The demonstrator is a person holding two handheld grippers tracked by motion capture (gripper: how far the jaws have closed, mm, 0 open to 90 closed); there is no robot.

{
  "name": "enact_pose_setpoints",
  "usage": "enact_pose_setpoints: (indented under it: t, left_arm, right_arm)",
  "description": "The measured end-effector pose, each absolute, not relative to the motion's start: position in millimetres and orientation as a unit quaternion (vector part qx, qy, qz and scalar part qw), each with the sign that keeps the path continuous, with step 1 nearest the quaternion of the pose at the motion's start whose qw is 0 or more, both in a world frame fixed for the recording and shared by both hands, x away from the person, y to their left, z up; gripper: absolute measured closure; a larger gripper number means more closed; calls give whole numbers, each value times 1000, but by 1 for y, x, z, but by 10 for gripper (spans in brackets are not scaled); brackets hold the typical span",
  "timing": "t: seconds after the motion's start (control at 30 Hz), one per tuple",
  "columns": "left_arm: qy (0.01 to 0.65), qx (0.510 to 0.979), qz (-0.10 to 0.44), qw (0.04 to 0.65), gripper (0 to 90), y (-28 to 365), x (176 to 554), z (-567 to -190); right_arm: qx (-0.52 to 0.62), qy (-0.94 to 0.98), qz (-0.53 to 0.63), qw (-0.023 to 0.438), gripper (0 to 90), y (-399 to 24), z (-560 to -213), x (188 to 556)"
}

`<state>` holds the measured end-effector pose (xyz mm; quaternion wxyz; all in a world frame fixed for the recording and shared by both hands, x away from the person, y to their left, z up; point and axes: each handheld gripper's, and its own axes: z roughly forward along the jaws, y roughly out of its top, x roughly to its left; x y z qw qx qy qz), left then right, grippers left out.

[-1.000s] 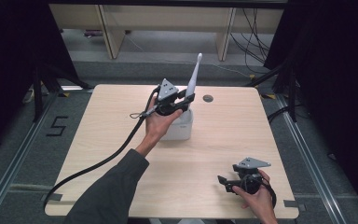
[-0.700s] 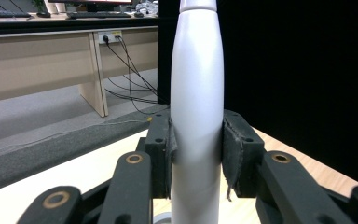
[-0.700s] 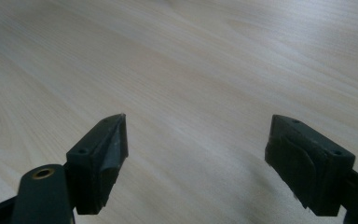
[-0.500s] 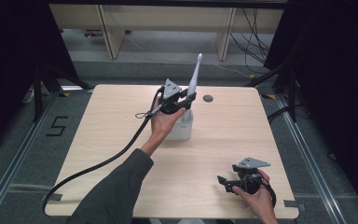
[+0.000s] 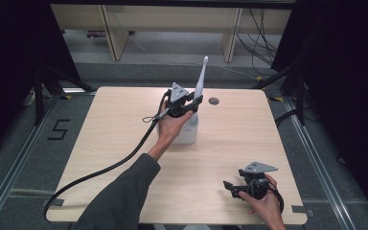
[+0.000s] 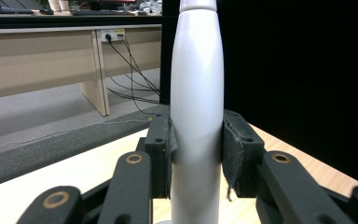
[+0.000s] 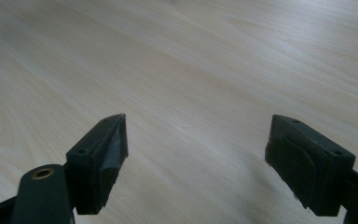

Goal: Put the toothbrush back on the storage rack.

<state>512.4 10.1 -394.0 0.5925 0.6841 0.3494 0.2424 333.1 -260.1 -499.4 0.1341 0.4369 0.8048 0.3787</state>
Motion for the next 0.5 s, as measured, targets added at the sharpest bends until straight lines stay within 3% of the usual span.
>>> enact_pose_setpoints:
  t: [0.5]
  left_arm:
    - [353,689,241,585,662,7,514,-409]
  right_arm:
    - [427,809,380,138,212,-261,-500,334]
